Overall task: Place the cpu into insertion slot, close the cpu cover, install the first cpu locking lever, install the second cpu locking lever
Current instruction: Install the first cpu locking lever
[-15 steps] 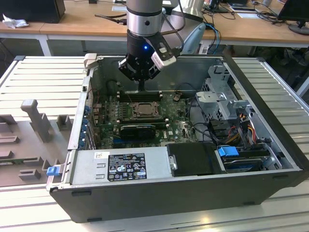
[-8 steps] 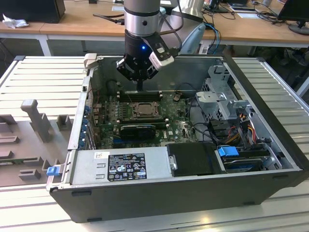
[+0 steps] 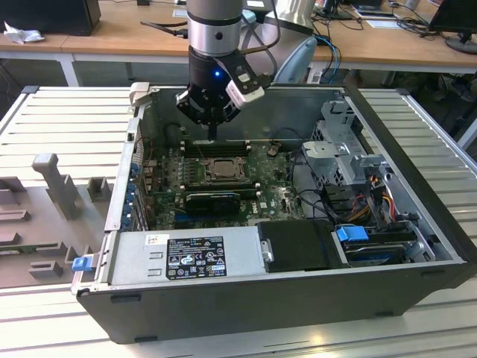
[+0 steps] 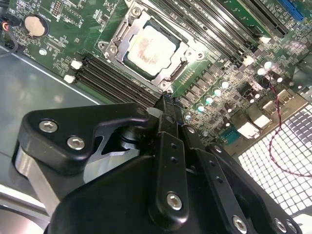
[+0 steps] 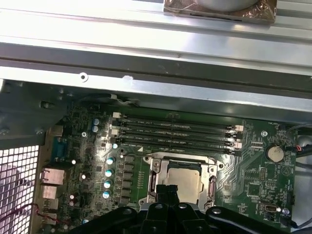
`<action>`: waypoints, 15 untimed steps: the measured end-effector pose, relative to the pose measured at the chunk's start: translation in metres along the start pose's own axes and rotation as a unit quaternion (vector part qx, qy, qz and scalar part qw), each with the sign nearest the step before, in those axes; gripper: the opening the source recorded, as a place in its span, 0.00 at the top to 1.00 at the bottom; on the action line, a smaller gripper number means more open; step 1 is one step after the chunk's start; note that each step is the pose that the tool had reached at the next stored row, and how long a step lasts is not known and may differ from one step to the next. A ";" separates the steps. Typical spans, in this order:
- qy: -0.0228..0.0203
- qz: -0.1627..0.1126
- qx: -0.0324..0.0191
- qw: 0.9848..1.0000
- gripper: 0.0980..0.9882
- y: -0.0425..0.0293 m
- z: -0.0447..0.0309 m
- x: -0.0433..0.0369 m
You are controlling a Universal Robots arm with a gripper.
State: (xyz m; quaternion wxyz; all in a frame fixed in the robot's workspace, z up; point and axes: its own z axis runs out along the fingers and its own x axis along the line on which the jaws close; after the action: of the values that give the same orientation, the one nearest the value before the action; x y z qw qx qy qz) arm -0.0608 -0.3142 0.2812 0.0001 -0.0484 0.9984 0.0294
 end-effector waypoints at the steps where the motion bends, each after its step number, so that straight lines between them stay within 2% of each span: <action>1: 0.000 0.000 0.000 1.000 0.99 0.0001 0.0001 0.0013; 5: 0.000 0.000 0.000 1.000 0.99 0.0007 0.0016 0.0083; 8: -0.001 0.004 0.000 1.000 0.99 0.0009 0.0063 0.0130; 11: -0.001 0.006 0.000 1.000 0.99 0.0016 0.0125 0.0235; 13: -0.001 0.006 0.000 1.000 0.99 0.0026 0.0165 0.0371; 15: -0.001 0.006 0.000 1.000 0.99 0.0040 0.0178 0.0441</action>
State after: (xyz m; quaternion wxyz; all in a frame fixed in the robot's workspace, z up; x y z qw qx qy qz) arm -0.1051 -0.3134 0.2636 0.0008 -0.0424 0.9987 0.0296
